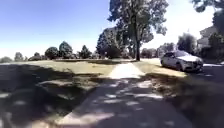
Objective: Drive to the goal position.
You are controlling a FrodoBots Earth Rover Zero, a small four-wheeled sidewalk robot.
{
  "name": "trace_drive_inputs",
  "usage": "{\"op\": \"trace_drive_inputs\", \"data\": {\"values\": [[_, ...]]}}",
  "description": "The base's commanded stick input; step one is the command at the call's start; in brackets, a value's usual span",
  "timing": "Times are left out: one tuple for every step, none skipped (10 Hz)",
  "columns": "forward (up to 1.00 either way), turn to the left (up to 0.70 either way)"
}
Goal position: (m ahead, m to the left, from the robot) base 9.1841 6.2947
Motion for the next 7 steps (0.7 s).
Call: {"op": "trace_drive_inputs", "data": {"values": [[0.85, 0.00], [0.85, 0.00], [0.85, 0.00], [0.85, -0.02], [0.85, -0.09], [0.85, -0.20], [0.85, -0.31]]}}
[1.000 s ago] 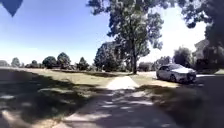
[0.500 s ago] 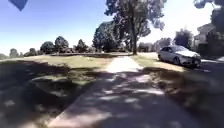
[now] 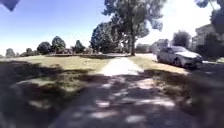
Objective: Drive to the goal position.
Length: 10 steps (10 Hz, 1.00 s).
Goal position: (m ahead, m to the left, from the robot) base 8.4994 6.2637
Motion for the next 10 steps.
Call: {"op": "trace_drive_inputs", "data": {"values": [[0.85, -0.19], [0.85, -0.09], [0.85, 0.00], [0.85, 0.00], [0.85, 0.00], [0.85, 0.00], [0.85, 0.00], [0.85, 0.00], [0.85, 0.00], [0.85, 0.00]]}}
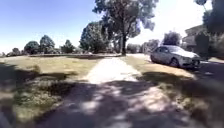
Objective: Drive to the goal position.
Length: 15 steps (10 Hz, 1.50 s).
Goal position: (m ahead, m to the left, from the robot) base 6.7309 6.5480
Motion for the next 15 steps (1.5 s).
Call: {"op": "trace_drive_inputs", "data": {"values": [[0.85, 0.00], [0.85, 0.00], [0.85, 0.00], [0.85, 0.00], [0.85, 0.00], [0.85, 0.00], [0.85, 0.00], [0.85, 0.00], [0.85, 0.00], [0.85, 0.00], [0.85, 0.00], [0.85, 0.00], [0.85, 0.00], [0.85, 0.00], [0.85, 0.00]]}}
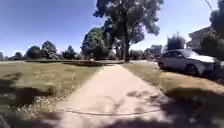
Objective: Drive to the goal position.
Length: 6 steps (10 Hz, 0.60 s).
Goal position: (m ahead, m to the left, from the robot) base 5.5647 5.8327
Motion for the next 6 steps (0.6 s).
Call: {"op": "trace_drive_inputs", "data": {"values": [[0.85, 0.00], [0.85, 0.00], [0.85, 0.00], [0.85, 0.00], [0.85, 0.00], [0.85, 0.00]]}}
